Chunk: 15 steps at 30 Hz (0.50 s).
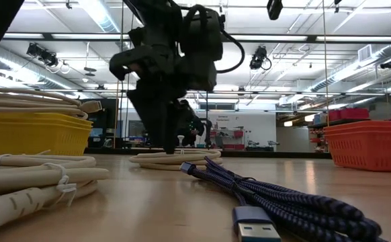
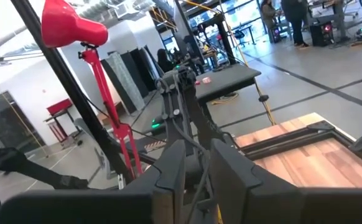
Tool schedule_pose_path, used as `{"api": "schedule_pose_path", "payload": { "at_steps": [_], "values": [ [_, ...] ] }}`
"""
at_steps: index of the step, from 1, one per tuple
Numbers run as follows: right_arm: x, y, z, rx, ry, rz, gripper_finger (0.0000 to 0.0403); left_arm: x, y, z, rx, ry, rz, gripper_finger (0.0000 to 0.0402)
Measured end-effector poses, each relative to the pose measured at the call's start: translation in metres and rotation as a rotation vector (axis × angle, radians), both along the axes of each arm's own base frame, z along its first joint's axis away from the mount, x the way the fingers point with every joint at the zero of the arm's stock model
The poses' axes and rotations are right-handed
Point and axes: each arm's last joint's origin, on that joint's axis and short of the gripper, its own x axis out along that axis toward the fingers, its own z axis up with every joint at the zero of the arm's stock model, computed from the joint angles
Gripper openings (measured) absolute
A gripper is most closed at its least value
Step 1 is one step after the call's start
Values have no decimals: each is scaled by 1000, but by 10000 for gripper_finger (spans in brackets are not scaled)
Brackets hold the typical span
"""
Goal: Pick & Place USB Port
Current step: Put the light brown HDMI cable into the yellow bin
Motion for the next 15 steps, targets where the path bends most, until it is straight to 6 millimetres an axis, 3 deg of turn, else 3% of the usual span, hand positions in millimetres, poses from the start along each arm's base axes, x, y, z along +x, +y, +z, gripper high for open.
{"api": "schedule_pose_path", "payload": {
  "at_steps": [12, 15],
  "values": [
    [0, 1, 0, 6, 0, 35, 78, 8, -2, -25, 5, 48, 72, 167],
    [0, 1, 0, 6, 0, 36, 78, 9, -2, -31, 20, 66, 102, 135]
  ]
}}
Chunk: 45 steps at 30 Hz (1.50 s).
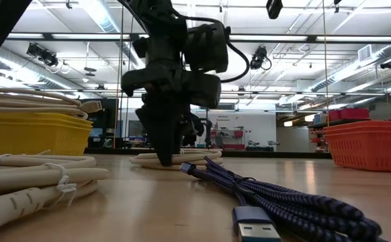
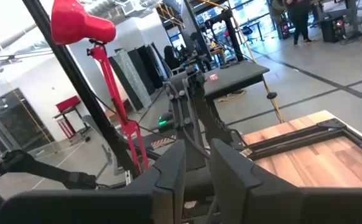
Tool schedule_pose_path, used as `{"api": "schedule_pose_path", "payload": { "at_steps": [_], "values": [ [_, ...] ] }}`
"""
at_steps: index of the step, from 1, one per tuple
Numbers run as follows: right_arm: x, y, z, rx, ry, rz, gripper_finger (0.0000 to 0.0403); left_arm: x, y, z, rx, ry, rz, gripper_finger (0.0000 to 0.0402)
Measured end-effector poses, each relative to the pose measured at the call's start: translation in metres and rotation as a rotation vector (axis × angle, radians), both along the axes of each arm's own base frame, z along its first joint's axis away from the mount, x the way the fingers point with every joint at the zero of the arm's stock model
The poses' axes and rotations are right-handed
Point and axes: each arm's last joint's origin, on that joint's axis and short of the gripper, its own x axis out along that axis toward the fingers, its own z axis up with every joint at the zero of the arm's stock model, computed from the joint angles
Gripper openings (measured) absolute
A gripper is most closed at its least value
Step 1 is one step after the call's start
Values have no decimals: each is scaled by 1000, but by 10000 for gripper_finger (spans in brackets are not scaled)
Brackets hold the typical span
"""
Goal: Pick & Place USB Port
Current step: Put the light brown HDMI cable into the yellow bin
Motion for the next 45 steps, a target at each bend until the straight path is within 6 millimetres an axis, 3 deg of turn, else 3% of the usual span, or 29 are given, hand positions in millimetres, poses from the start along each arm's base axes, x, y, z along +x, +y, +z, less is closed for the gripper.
{"api": "schedule_pose_path", "payload": {
  "at_steps": [3, 4, 8, 13, 19, 22, 24, 30, 34, 37, 41, 45],
  "values": [
    [0, 0, 0, -1, -1, 0, 78, 0, 1, -1, 19, 4, 35, 47],
    [0, 0, 0, -1, -1, -1, 78, 0, 2, -1, 14, 8, 54, 36],
    [0, 0, 0, -8, -2, -2, 78, 2, 6, -1, -22, 16, 112, 36],
    [0, 0, 0, -28, -4, -3, 78, 3, 7, 17, 59, 9, 147, 36],
    [0, -1, 0, -51, -8, -15, 78, 12, 22, 80, 185, -135, 216, 36],
    [0, -1, 0, -51, -8, -15, 78, 7, 33, 108, 286, -109, 238, 36],
    [0, 0, 0, -51, -8, -15, 78, 2, 42, 138, 369, -112, 265, 36],
    [0, -1, 0, -55, -7, -15, 78, -29, 62, 221, 519, -108, 359, 36],
    [0, -1, -1, -60, -1, -20, 78, -71, 57, 278, 555, -147, 468, 36],
    [-1, -3, -1, -72, 2, -29, 78, -98, 47, 308, 536, -249, 557, 36],
    [-2, -8, -1, -77, 5, -74, 78, -140, 30, 337, 448, -378, 658, 36],
    [-3, -12, -1, -83, 3, -102, 78, -171, 18, 339, 432, -422, 740, 36]
  ]
}}
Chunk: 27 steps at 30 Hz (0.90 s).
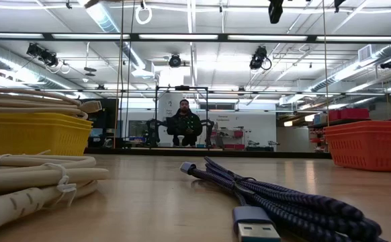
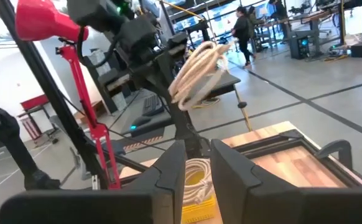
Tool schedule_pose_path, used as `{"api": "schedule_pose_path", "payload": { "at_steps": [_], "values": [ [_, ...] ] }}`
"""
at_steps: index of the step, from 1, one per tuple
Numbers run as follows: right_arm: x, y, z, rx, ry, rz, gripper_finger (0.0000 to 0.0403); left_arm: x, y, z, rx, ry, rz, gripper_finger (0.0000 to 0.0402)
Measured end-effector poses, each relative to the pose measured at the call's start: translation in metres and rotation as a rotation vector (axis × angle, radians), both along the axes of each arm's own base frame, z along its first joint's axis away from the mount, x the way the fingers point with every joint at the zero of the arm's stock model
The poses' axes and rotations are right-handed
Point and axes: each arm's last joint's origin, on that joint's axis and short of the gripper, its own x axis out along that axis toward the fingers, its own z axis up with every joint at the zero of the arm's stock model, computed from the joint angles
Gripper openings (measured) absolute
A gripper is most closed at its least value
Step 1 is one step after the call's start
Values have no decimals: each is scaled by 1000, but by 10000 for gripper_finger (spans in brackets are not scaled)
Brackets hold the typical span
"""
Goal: Pick & Place USB Port
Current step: Put the light brown HDMI cable into the yellow bin
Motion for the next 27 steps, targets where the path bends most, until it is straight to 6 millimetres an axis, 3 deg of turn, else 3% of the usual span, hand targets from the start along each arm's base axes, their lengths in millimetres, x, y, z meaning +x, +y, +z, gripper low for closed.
{"api": "schedule_pose_path", "payload": {
  "at_steps": [5, 10, 16, 27],
  "values": [
    [-2, -4, 0, -8, -3, -20, 78, -33, -3, -22, -63, 22, 67, 36],
    [-3, -7, 0, -8, -3, -34, 78, -52, -4, -64, -177, 134, 115, 36],
    [-4, -10, 0, -8, -3, -58, 78, -69, -6, -100, -340, 236, 163, 36],
    [-4, -11, 1, -26, -11, -116, 78, -57, -15, -139, -555, 242, -22, 36]
  ]
}}
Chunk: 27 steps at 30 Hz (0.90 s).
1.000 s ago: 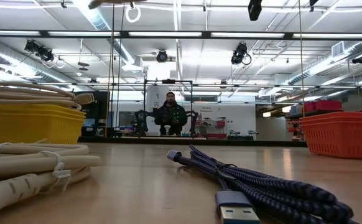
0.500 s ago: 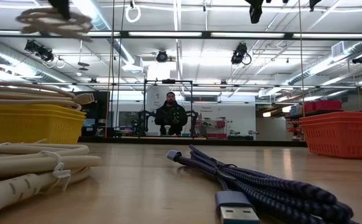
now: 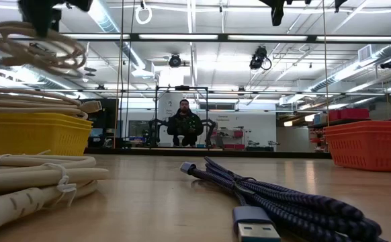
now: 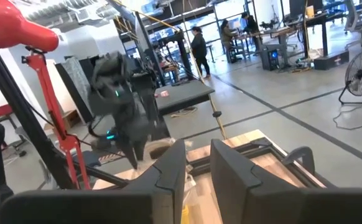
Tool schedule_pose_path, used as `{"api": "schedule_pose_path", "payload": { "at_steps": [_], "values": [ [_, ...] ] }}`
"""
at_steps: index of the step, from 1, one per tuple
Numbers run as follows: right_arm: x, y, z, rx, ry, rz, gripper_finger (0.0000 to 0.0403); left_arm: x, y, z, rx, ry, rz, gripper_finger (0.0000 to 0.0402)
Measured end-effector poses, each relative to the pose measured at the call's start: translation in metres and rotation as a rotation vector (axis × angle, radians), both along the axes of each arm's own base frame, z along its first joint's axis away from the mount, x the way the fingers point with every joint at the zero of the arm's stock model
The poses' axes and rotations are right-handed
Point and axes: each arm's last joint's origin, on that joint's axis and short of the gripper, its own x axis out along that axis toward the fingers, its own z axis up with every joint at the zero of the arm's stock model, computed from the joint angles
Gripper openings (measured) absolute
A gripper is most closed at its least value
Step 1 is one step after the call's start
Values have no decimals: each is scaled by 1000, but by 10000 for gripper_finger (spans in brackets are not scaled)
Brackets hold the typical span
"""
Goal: Pick & Place USB Port
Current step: Put the light brown HDMI cable into the yellow bin
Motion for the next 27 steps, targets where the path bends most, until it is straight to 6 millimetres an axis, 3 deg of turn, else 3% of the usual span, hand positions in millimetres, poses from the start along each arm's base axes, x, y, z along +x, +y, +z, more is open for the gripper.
{"api": "schedule_pose_path", "payload": {
  "at_steps": [6, 11, 27],
  "values": [
    [0, 0, 0, -2, -3, 0, 78, 3, -2, -38, -59, 72, 5, 36],
    [0, 0, 0, -1, -4, 0, 78, 11, -4, -55, -91, 13, -5, 36],
    [0, 0, 0, 0, -4, 0, 78, 10, -2, -69, -38, 26, 38, 50]
  ]
}}
